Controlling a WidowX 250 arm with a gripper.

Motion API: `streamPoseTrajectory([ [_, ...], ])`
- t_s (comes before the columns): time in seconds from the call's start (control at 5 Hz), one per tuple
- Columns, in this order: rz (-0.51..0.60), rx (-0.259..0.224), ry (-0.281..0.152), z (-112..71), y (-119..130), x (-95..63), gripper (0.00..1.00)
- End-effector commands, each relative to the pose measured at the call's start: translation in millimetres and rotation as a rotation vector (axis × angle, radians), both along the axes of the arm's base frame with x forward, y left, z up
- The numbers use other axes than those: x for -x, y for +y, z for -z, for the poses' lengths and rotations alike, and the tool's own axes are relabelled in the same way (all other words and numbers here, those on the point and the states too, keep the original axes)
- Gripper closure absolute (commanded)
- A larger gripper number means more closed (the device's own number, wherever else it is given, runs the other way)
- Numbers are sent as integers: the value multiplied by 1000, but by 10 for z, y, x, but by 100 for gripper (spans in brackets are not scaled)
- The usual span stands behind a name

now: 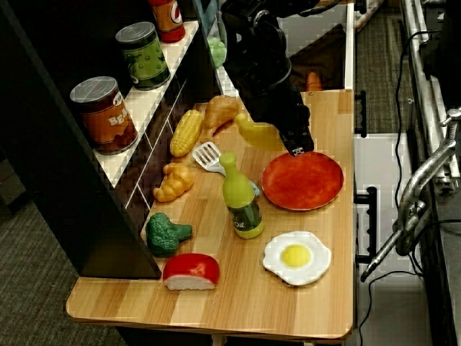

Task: Put banana on plate

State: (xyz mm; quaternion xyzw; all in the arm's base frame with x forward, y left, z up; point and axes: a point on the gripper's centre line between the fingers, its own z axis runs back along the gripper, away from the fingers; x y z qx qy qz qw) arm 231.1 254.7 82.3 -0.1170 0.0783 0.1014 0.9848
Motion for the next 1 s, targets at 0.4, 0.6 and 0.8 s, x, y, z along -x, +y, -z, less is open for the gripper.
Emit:
streamPoseTrajectory([
  [0.4,53,-95,63,-15,90,59,0],
  [0.6,53,-95,63,-15,90,59,0],
  [0.8,53,-95,63,-15,90,59,0],
])
